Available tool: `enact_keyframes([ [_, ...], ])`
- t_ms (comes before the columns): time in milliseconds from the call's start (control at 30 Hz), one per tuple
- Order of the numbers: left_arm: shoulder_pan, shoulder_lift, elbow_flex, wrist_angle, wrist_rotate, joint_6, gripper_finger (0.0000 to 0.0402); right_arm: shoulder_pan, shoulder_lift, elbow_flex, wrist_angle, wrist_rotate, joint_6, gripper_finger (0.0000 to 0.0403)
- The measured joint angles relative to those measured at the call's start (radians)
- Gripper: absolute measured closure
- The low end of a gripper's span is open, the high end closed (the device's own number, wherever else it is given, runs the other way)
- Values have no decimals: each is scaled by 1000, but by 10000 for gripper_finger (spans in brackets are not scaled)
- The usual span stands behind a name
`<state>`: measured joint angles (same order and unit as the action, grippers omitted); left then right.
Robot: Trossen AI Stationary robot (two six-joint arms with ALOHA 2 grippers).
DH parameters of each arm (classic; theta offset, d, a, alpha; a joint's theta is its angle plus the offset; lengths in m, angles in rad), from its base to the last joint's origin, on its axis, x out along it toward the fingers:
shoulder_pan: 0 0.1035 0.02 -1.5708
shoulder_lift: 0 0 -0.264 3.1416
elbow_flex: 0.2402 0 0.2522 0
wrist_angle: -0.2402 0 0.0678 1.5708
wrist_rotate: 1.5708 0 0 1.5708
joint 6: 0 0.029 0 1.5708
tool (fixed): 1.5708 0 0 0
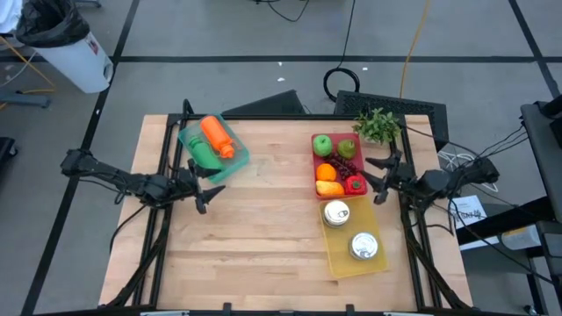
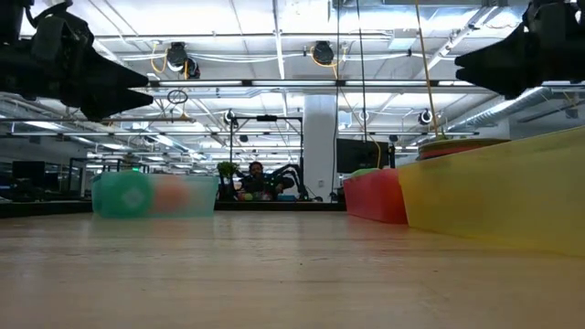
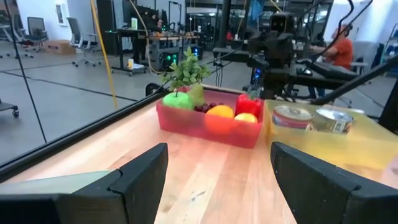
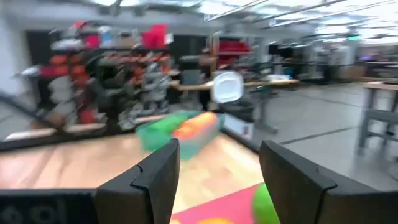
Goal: Pick & Place Food Item
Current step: Return to Home Position
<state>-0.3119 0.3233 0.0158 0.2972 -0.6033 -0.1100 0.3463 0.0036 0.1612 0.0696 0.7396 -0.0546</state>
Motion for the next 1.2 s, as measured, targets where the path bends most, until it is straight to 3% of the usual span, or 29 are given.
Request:
enact_keyframes([
  [100,0,0,0,-27,0,2,107,0,-1,-43,77,45,-17,195],
  [267,0,0,0,-39,0,27,107,0,-2,-108,167,25,-65,195],
  [567,0,0,0,-39,0,113,107,0,1,-121,64,-166,-74,195],
  [1200,0,0,0,-39,0,105,108,0,8,-123,54,-165,-123,195],
])
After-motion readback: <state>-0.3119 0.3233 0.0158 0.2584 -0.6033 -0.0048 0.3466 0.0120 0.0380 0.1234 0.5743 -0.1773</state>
